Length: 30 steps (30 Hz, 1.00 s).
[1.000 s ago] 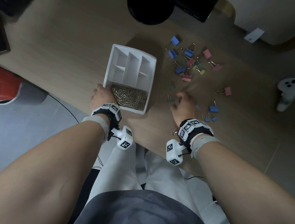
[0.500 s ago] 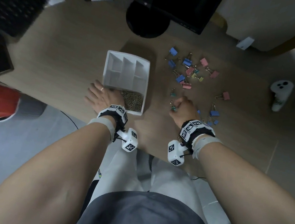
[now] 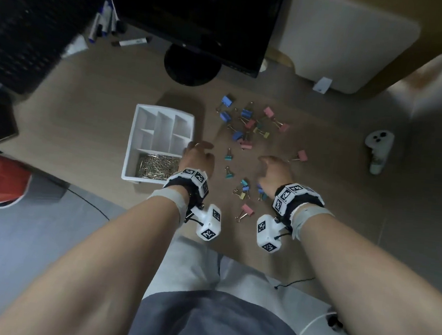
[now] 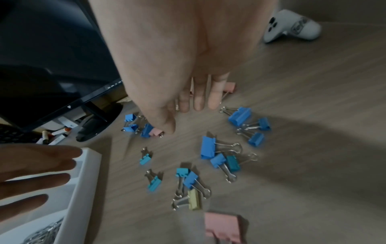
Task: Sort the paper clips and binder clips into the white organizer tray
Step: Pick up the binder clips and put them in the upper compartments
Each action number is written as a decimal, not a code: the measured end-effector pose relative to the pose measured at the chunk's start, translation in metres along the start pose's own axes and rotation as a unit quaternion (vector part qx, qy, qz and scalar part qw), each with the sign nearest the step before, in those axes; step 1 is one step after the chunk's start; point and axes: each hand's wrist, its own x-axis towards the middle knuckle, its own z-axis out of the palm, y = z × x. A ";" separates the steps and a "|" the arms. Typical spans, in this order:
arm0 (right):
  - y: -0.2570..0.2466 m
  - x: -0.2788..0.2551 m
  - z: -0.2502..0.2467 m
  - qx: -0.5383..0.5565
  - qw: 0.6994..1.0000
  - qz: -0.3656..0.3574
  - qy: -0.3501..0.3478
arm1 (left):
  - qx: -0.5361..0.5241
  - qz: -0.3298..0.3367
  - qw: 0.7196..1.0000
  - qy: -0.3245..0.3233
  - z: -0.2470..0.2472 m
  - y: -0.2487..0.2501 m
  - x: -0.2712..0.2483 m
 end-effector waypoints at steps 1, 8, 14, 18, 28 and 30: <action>-0.002 0.007 -0.001 -0.010 1.000 -0.012 -0.005 | -0.004 -0.002 1.000 -0.012 0.000 0.002 0.008; -0.021 0.069 -0.002 -0.085 0.995 -0.030 -0.044 | 0.023 0.001 0.998 -0.054 0.004 0.014 0.073; -0.028 0.123 -0.021 -0.072 0.997 -0.038 0.009 | 0.132 0.121 0.980 -0.081 0.014 0.039 0.131; -0.024 0.140 -0.021 -0.086 0.995 0.034 -0.021 | 0.163 0.116 0.971 -0.131 0.024 0.048 0.152; 0.012 0.095 -0.006 -0.084 0.996 0.012 0.000 | 0.253 0.179 0.939 -0.149 0.051 0.025 0.110; 0.016 0.084 -0.001 -0.068 0.997 0.011 0.019 | 0.202 0.172 0.955 -0.131 0.057 0.021 0.096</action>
